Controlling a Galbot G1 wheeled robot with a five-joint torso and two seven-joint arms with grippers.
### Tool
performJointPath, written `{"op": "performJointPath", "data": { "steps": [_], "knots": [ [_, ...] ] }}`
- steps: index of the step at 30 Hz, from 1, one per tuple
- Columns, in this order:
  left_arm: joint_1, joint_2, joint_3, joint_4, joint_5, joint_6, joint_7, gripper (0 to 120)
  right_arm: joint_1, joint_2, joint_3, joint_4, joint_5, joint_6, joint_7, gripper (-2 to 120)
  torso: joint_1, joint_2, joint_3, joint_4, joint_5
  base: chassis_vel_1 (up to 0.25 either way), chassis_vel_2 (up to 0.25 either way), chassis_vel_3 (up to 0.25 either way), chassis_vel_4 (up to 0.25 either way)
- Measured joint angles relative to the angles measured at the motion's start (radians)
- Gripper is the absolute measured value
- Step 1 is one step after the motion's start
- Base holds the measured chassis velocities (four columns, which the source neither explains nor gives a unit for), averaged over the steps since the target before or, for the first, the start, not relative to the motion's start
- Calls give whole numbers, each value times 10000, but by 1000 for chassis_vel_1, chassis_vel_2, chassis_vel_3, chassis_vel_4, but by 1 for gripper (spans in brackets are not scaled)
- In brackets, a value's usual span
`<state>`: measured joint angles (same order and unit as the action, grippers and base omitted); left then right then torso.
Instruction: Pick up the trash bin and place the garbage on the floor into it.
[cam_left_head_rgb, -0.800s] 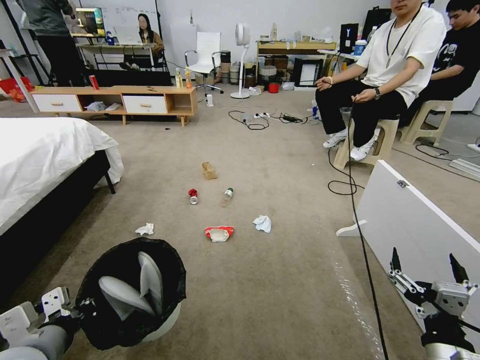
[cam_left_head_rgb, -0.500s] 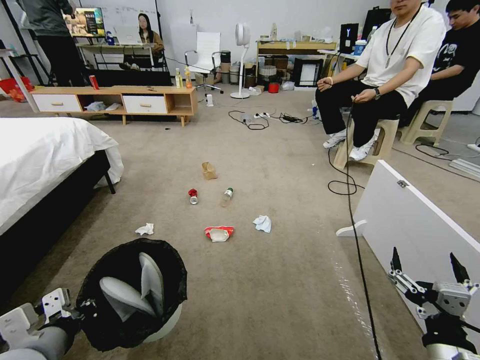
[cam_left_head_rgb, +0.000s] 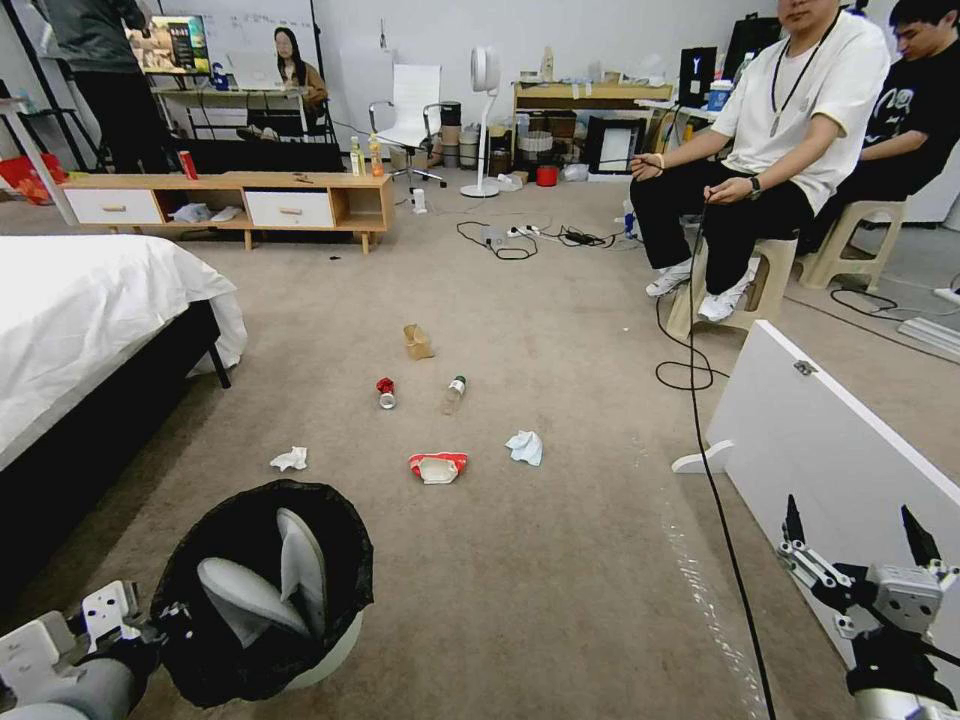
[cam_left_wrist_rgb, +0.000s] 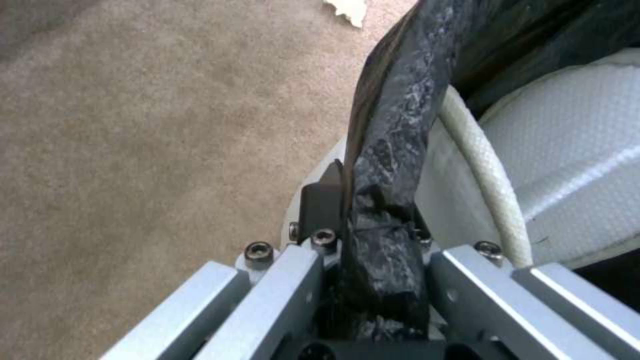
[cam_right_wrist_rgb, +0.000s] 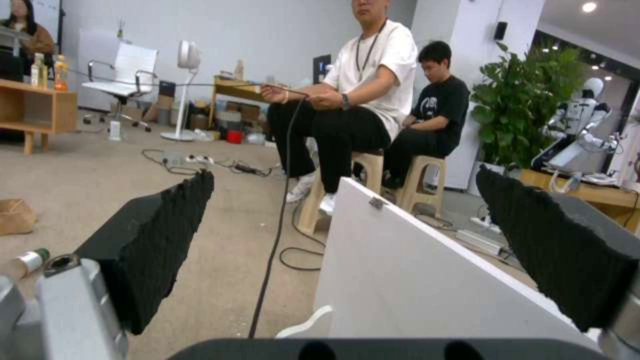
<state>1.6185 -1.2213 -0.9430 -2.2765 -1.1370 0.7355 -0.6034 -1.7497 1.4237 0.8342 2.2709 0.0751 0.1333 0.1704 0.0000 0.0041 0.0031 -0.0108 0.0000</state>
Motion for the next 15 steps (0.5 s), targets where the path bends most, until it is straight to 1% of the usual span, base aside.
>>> {"op": "performJointPath", "data": {
  "steps": [3, 5, 8, 15],
  "knots": [
    [12, 4, -4, -8, 1, 0, 14, 2, -6, -2, 4, -5, -19, 8, -4, 100, 0, 1, 0, 0, -1, -108, 74, 88, -62],
    [21, 6, -8, -12, 1, 0, 17, 2, -8, -2, 5, -10, -34, 12, -6, 100, 0, 0, 0, 0, 0, -142, 121, 111, -152],
    [35, 10, -12, -23, 2, 0, 18, 2, -19, -2, 6, -13, -60, 17, -7, 100, 1, 1, 0, 0, -1, -155, 169, 179, -180],
    [68, 13, -23, -34, 6, -1, 34, 2, -51, 1, 14, -7, -82, 26, -11, 100, 1, 0, 2, -1, 0, -195, 178, 189, -187]
  ]
}}
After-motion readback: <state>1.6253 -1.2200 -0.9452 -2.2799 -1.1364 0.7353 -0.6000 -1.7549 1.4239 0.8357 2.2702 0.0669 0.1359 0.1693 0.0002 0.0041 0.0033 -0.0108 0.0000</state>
